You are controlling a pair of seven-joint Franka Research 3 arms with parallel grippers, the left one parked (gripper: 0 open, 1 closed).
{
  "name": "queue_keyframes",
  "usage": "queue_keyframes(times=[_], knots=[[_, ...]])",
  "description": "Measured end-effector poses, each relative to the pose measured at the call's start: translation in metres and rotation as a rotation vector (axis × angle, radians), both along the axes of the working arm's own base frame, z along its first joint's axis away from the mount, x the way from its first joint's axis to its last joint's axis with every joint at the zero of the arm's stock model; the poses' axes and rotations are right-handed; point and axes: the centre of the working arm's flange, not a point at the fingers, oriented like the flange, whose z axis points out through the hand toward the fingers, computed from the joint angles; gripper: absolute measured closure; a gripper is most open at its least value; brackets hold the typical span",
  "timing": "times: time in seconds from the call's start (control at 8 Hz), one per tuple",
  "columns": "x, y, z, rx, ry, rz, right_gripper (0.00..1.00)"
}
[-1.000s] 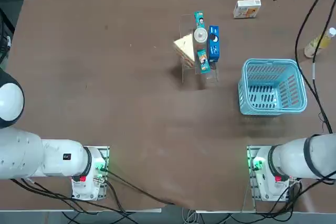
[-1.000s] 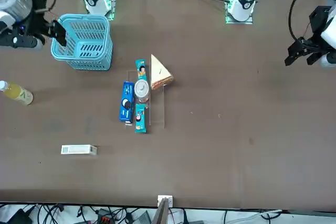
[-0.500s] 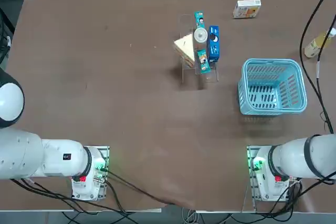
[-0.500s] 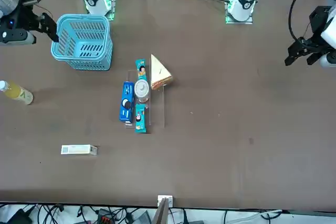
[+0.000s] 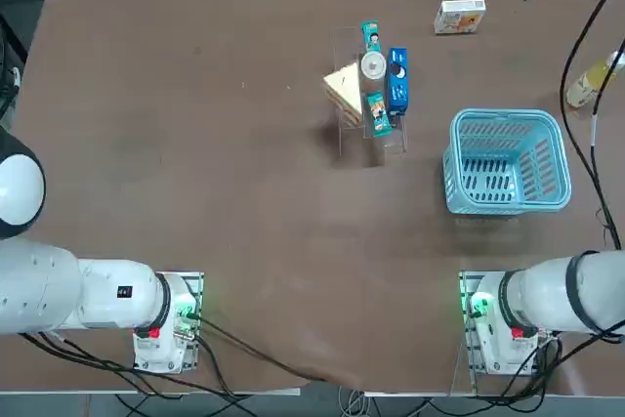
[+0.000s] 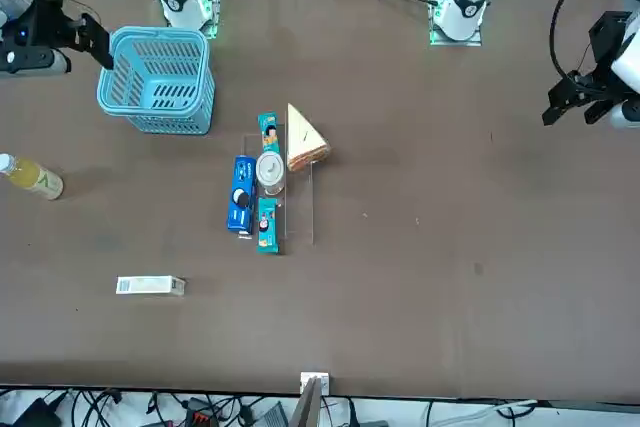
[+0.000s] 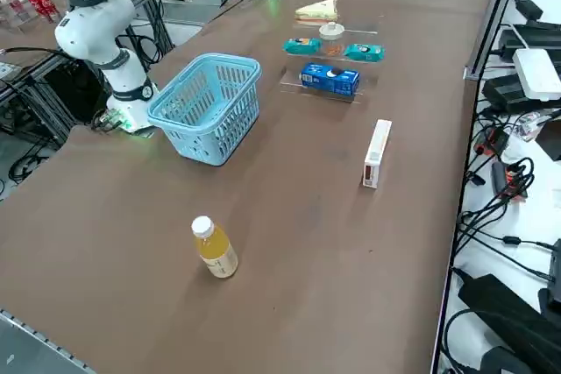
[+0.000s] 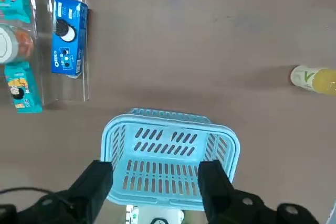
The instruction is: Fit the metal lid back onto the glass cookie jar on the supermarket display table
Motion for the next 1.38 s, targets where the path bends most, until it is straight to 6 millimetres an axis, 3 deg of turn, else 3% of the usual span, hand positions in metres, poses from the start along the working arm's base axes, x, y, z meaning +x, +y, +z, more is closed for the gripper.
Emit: queue_keyframes(times=[0.25, 0.62, 0.88, 1.38], knots=[[0.013, 0.0, 0.005, 0.012, -0.023, -0.003, 0.0], [0.038, -0.015, 0.007, 0.04, -0.037, -0.039, 0.0], [0.044, -0.026, 0.002, 0.059, -0.027, -0.063, 0.0], [0.045, -0.026, 0.0, 0.058, -0.025, -0.064, 0.0]])
